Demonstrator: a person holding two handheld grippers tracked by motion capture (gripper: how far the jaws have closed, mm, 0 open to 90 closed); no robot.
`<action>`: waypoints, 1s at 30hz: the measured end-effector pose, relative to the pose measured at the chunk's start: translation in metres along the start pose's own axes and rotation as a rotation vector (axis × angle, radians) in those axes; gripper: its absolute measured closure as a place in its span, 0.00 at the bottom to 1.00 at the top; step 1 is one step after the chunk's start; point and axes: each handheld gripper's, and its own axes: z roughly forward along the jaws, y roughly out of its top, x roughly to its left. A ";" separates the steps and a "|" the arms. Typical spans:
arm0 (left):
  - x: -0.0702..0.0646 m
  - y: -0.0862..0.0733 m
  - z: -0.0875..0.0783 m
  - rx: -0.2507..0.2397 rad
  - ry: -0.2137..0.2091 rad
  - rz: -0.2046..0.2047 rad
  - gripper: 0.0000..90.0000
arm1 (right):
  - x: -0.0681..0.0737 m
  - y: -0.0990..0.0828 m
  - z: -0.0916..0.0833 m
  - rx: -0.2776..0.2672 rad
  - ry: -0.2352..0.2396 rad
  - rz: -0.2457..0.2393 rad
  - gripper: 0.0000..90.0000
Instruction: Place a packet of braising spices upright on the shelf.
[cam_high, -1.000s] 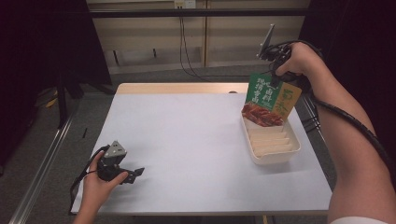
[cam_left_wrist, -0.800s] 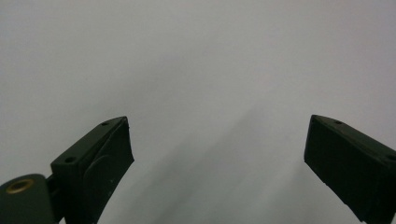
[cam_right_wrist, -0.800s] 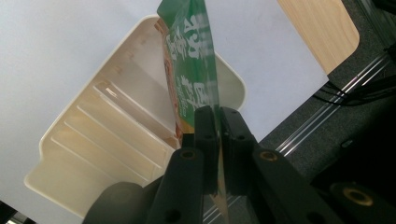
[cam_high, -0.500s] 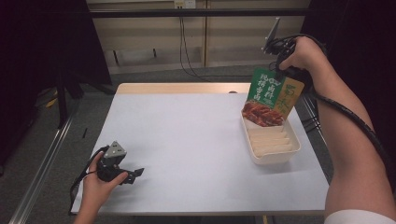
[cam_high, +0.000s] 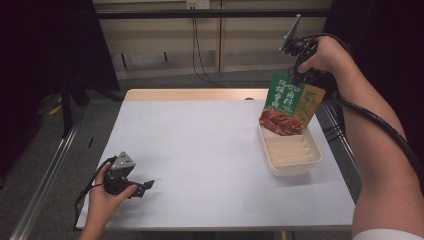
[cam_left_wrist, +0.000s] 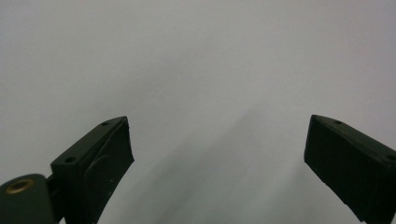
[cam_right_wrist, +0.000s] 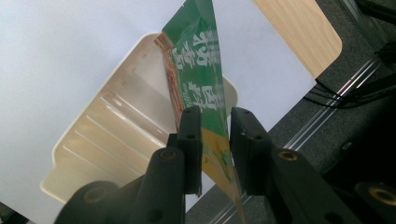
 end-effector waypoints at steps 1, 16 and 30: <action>0.000 0.000 -0.001 0.002 0.002 0.000 0.08 | 0.001 -0.001 -0.002 -0.003 -0.001 0.002 0.84; 0.000 0.001 0.000 0.002 0.003 0.004 0.08 | 0.004 -0.001 -0.007 0.008 -0.044 0.000 0.92; 0.000 0.000 -0.001 -0.004 0.001 0.003 0.09 | -0.006 -0.004 -0.002 -0.002 -0.082 0.057 0.89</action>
